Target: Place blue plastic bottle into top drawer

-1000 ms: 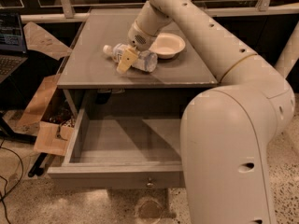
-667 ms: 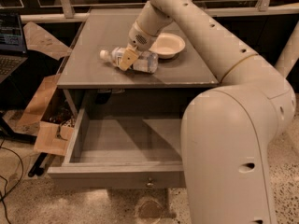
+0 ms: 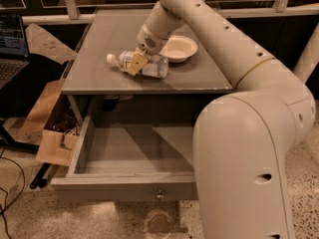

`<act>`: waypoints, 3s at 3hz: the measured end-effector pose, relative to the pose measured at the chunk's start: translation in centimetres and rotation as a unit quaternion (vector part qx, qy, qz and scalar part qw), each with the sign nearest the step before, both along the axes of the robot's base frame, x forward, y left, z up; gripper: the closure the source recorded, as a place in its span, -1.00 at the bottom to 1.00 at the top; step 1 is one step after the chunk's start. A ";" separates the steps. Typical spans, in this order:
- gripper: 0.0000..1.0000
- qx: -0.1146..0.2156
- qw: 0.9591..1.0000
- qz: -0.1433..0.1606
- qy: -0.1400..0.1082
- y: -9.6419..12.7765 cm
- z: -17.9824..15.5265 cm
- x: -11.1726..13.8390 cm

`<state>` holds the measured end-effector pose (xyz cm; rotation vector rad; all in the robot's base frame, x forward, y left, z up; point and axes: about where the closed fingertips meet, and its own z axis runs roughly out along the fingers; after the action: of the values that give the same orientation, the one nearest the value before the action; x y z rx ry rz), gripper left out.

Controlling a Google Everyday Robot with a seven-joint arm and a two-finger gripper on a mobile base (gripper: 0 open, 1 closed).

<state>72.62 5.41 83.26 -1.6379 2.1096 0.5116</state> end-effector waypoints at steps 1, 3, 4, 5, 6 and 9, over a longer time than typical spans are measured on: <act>1.00 0.000 1.000 0.000 0.000 0.0 0.8 0.0; 1.00 0.009 0.998 -0.051 -0.032 -1.2 2.6 -0.5; 1.00 0.034 0.985 -0.146 -0.089 -5.0 8.2 -3.1; 1.00 0.059 0.973 -0.194 -0.108 -5.9 8.4 -5.8; 1.00 0.069 0.974 -0.202 -0.081 -5.8 5.4 -8.2; 1.00 0.072 0.981 -0.178 -0.037 -5.1 3.2 -10.1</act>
Offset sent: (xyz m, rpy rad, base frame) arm -0.0204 -0.0177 0.0384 0.0261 -0.1567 -0.2182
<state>62.54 0.34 86.45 -1.1473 2.1879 0.4658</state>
